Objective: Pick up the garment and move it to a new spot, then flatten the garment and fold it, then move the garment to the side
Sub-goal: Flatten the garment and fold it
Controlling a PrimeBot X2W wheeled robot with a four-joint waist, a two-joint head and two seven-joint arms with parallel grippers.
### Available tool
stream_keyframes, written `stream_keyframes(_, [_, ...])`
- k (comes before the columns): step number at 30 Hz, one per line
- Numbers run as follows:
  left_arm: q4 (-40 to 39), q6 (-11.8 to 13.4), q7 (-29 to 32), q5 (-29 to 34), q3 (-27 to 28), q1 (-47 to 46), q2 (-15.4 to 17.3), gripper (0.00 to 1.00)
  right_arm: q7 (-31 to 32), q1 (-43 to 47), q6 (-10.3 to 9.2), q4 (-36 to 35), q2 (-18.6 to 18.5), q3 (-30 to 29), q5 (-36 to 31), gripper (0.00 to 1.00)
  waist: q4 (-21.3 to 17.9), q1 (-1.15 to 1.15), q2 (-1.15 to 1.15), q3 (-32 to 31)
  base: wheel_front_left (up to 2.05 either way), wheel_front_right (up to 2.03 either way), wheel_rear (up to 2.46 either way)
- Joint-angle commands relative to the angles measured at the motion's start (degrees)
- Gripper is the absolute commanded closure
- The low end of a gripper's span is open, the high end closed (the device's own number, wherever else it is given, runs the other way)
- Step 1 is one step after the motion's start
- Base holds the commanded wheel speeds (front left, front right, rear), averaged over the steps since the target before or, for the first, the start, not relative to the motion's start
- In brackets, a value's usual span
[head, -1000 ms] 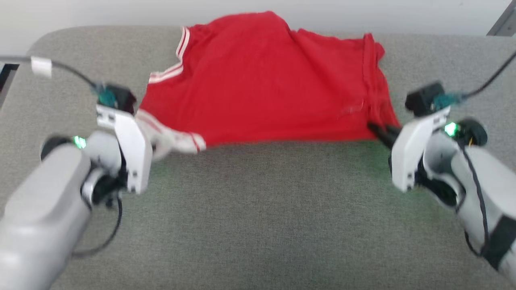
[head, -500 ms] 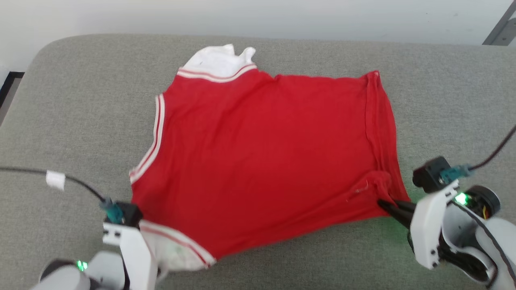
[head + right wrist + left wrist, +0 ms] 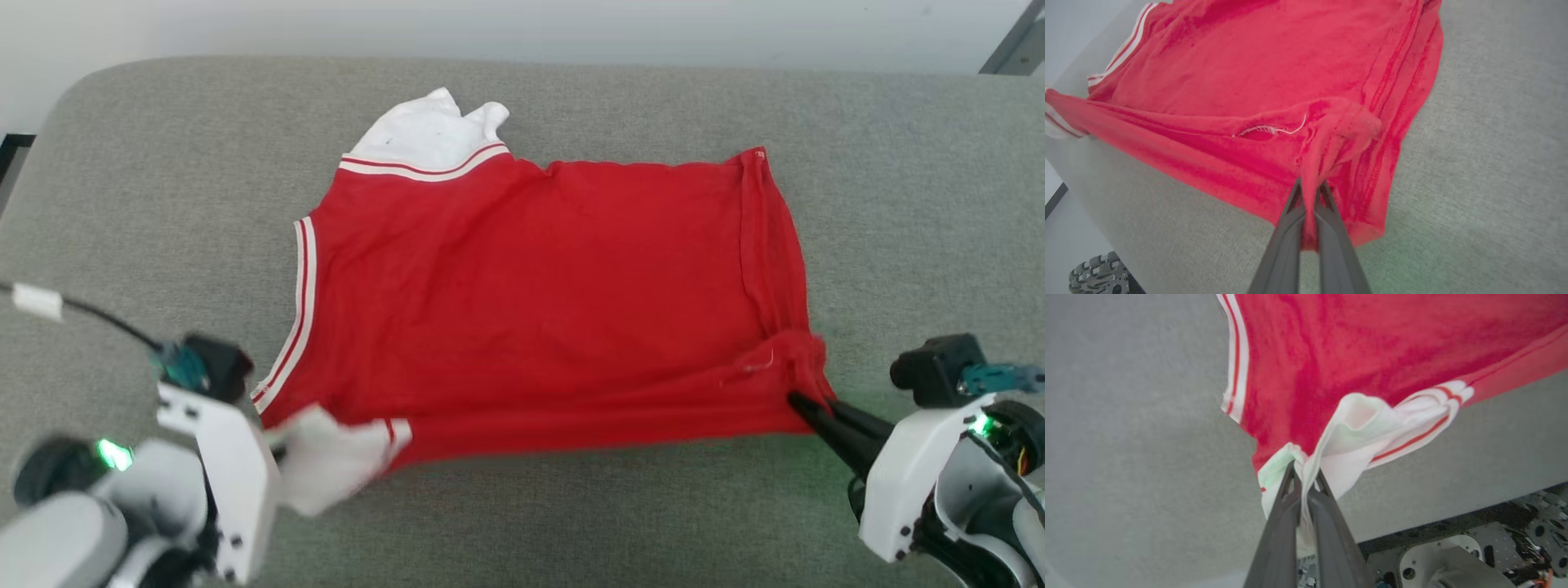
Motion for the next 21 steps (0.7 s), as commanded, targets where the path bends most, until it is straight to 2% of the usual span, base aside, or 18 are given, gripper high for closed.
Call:
stream_keyframes(1, [0.59,-1.08,-0.06,1.57,0.54,-2.68,0.84,1.00,0.64,0.52,-0.03,-0.87,1.17,-2.03,-1.36,1.00,-0.41,0.00,0.00,0.44,0.00,0.00,0.00])
stream_keyframes(5, [4.28,-5.91,-0.32,5.06,0.54,-10.45,-0.32,1.00,2.17,-0.97,-0.04,-2.17,5.69,-6.41,-5.34,1.00,-1.10,0.00,0.00,1.69,0.00,0.00,0.00])
stream_keyframes(6, [4.28,-5.91,-0.32,5.06,0.54,-10.45,-0.32,1.00,2.17,-0.97,-0.04,-2.17,5.69,-6.41,-5.34,1.00,-1.10,0.00,0.00,1.69,0.00,0.00,0.00])
stream_keyframes(7, [5.91,-7.22,-0.55,6.06,0.32,-12.41,-1.10,1.00,2.38,-1.73,-0.04,-2.13,6.86,-7.35,-6.47,1.00,-1.30,0.00,0.00,2.00,0.00,0.00,0.00])
stream_keyframes(13, [18.99,-15.26,-2.42,9.54,-1.92,-22.44,-7.21,1.00,3.72,-7.24,-0.03,0.71,12.53,-8.60,-11.84,1.00,-2.58,0.00,0.00,4.42,0.00,0.00,0.00])
stream_keyframes(21, [39.67,-22.44,-4.48,9.82,-5.10,-28.94,-15.84,1.00,3.49,-14.95,-0.03,10.61,17.26,-6.89,-15.61,1.00,-3.74,0.00,0.00,6.91,0.00,0.00,0.00])
